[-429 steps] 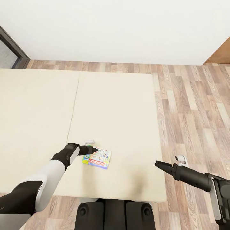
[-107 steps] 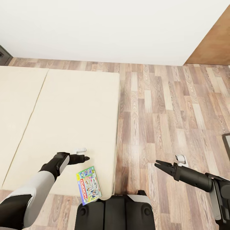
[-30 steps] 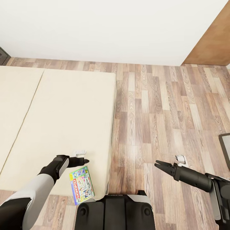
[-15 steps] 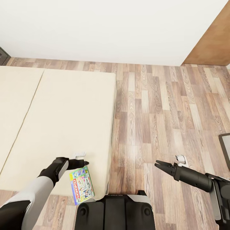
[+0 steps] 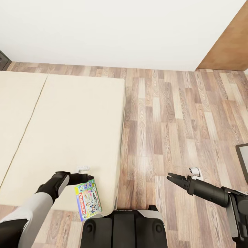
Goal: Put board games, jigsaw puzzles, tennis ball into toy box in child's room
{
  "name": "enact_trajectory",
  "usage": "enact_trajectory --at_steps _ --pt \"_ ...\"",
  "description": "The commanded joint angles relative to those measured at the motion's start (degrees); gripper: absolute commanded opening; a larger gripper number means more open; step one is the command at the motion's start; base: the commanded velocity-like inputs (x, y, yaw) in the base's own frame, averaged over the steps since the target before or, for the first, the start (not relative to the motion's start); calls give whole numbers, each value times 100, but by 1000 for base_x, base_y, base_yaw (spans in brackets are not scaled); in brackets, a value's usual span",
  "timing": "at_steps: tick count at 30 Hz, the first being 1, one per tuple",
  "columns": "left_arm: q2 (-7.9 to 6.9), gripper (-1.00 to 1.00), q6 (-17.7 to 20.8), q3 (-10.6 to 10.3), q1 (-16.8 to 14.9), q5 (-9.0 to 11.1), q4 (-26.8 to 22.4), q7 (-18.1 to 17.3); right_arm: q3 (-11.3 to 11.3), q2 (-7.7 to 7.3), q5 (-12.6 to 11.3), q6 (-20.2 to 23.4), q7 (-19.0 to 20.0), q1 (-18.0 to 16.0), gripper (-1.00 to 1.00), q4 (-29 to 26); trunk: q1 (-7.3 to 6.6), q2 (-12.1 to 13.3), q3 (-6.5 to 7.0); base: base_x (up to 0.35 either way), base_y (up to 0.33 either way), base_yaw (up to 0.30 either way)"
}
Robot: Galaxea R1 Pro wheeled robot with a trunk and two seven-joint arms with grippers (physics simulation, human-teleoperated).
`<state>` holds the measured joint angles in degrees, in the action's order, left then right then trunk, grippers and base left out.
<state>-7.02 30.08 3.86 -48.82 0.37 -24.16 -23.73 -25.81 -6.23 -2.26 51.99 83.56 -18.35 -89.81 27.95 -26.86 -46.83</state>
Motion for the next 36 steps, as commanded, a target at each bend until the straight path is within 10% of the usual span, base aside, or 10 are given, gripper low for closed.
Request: enact_trajectory --at_steps 1,36 --pt "-14 100 53 36 2 2 -8 -91 0 -1 -11 59 12 -2 100 -1 3 -7 -5 0 0 0" --pt "-215 100 70 76 501 -5 35 -514 14 -1 -3 58 12 -2 100 -1 3 -7 -58 0 0 0"
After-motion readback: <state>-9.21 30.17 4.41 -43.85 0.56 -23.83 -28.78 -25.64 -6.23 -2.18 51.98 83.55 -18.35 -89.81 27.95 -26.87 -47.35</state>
